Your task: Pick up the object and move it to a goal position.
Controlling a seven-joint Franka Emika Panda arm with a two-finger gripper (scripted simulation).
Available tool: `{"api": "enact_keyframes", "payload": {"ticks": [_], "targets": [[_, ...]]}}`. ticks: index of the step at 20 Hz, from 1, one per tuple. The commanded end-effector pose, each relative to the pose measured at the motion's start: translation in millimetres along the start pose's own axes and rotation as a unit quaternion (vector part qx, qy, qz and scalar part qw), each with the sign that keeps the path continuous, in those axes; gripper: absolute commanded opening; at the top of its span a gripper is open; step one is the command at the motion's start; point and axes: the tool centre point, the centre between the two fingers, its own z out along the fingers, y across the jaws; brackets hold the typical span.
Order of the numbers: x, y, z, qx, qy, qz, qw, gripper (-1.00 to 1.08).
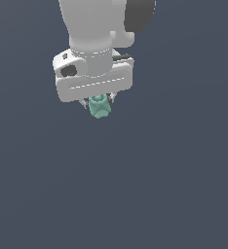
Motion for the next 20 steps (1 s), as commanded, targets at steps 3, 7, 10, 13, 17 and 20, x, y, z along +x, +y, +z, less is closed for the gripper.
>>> {"api": "enact_keyframes", "payload": {"ticks": [3, 7, 10, 13, 17, 20], "targets": [[-15.5, 10.2, -49.2, 0.000, 0.000, 0.000, 1.0000, -1.00], [-25.5, 18.2, -84.3, 0.000, 0.000, 0.000, 1.0000, -1.00], [-30.7, 22.9, -104.0, 0.000, 0.000, 0.000, 1.0000, -1.00], [-34.3, 26.4, -118.4, 0.000, 0.000, 0.000, 1.0000, -1.00], [-36.8, 29.5, -129.9, 0.000, 0.000, 0.000, 1.0000, -1.00], [-37.5, 30.4, -133.3, 0.000, 0.000, 0.000, 1.0000, -1.00]]}}
